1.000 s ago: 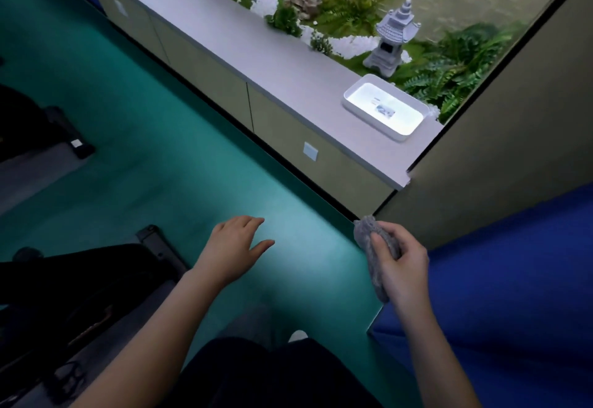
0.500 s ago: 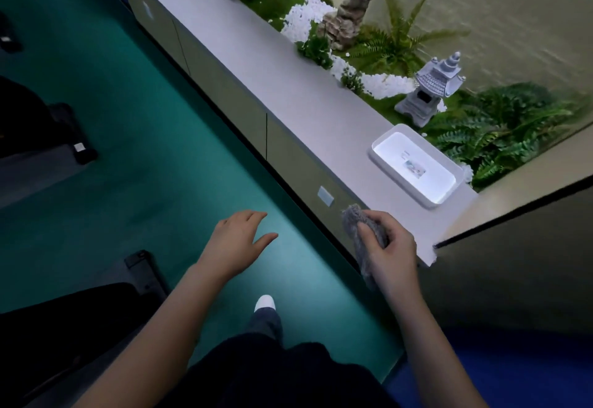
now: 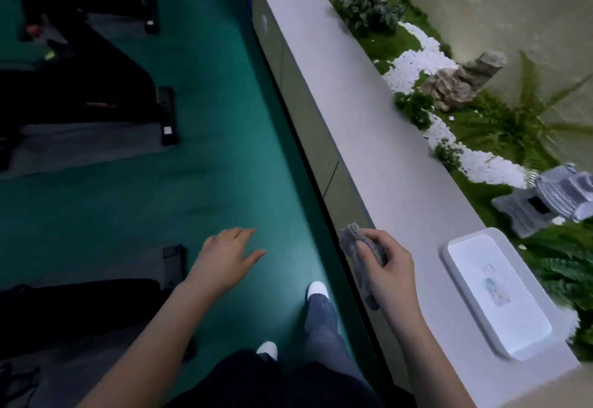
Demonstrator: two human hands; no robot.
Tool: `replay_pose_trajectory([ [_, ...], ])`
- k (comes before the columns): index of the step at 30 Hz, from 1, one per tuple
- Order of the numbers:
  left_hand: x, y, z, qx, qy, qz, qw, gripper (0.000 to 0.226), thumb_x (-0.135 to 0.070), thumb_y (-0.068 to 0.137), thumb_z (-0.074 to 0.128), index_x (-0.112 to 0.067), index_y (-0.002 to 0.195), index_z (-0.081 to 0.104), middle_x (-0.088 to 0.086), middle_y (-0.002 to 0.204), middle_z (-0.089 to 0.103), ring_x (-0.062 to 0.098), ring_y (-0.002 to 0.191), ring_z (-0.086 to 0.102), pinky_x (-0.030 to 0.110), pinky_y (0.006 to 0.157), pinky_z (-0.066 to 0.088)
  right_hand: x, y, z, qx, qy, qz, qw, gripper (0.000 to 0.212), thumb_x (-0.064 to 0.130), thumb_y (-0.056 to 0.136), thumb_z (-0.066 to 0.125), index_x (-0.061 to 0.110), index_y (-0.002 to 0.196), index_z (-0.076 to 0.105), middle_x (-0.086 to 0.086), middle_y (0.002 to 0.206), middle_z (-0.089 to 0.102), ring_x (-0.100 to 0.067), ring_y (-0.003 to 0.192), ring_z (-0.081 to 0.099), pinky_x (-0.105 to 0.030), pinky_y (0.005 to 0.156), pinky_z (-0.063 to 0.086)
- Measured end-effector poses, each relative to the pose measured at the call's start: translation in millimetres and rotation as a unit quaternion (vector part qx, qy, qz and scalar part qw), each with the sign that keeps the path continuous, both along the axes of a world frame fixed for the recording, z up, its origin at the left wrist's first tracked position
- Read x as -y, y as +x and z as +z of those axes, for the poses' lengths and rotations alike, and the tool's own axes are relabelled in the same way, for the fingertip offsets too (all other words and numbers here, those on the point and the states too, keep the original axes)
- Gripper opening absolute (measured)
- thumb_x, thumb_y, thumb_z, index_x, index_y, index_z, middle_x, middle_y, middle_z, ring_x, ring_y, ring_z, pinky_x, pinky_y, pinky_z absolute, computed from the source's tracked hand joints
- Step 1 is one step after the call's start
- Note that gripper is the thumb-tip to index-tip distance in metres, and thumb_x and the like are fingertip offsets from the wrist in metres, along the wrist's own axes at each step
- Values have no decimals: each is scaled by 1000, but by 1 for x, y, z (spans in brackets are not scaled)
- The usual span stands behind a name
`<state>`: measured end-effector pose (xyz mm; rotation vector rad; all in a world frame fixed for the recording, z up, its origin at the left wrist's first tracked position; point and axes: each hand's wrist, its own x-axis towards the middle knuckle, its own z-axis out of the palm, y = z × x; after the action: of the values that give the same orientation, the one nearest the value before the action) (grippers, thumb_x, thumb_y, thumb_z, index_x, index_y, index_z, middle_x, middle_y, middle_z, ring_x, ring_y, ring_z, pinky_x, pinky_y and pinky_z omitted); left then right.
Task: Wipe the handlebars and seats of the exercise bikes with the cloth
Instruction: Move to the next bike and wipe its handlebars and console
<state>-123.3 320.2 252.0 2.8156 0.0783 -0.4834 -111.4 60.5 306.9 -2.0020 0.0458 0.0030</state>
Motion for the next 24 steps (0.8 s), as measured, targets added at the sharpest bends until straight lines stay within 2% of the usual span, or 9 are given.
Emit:
replay_pose_trajectory([
  [4, 5, 50, 6, 9, 11, 59, 998, 59, -53, 95, 38, -19, 144, 32, 1, 146, 40, 18, 134, 36, 34, 109, 29, 1, 72, -2, -7, 26, 58, 998, 22, 5, 85, 63, 25, 89, 69, 16, 84, 71, 3, 80, 64, -9, 72, 45],
  [8, 20, 103, 17, 32, -8, 113, 993, 58, -50, 96, 41, -18, 144, 33, 1, 146, 38, 20, 134, 36, 34, 109, 29, 11, 146, 4, -6, 30, 103, 994, 19, 4, 86, 61, 21, 89, 69, 12, 81, 69, 2, 72, 60, -15, 69, 45],
  [13, 30, 153, 24, 66, -1, 165, 984, 60, -48, 95, 43, -17, 145, 31, 2, 149, 34, 19, 137, 30, 36, 112, 24, 6, 226, 11, -17, 41, 141, 989, 16, 5, 88, 58, 17, 91, 68, 9, 81, 68, 1, 71, 59, -14, 68, 45],
  [16, 27, 171, 21, 60, 2, 201, 978, 62, -50, 95, 43, -17, 146, 30, 2, 151, 32, 19, 139, 27, 37, 114, 22, -12, 264, 11, -26, 52, 162, 985, 15, 7, 89, 58, 18, 92, 67, 10, 82, 67, -6, 75, 60, -15, 71, 46],
  [20, 9, 200, 16, 39, 2, 230, 972, 62, -51, 95, 41, -19, 147, 28, 1, 152, 29, 17, 141, 24, 36, 114, 20, -46, 308, 10, -24, 54, 207, 977, 16, 8, 88, 59, 22, 92, 67, 6, 85, 69, -10, 77, 61, -24, 74, 48],
  [24, -30, 234, 11, 33, 16, 238, 971, 62, -50, 95, 41, -19, 146, 28, 2, 152, 29, 18, 140, 24, 37, 114, 21, -92, 347, 6, -2, 39, 246, 969, 17, 8, 87, 60, 23, 88, 66, 10, 84, 69, -5, 79, 63, -14, 73, 46],
])
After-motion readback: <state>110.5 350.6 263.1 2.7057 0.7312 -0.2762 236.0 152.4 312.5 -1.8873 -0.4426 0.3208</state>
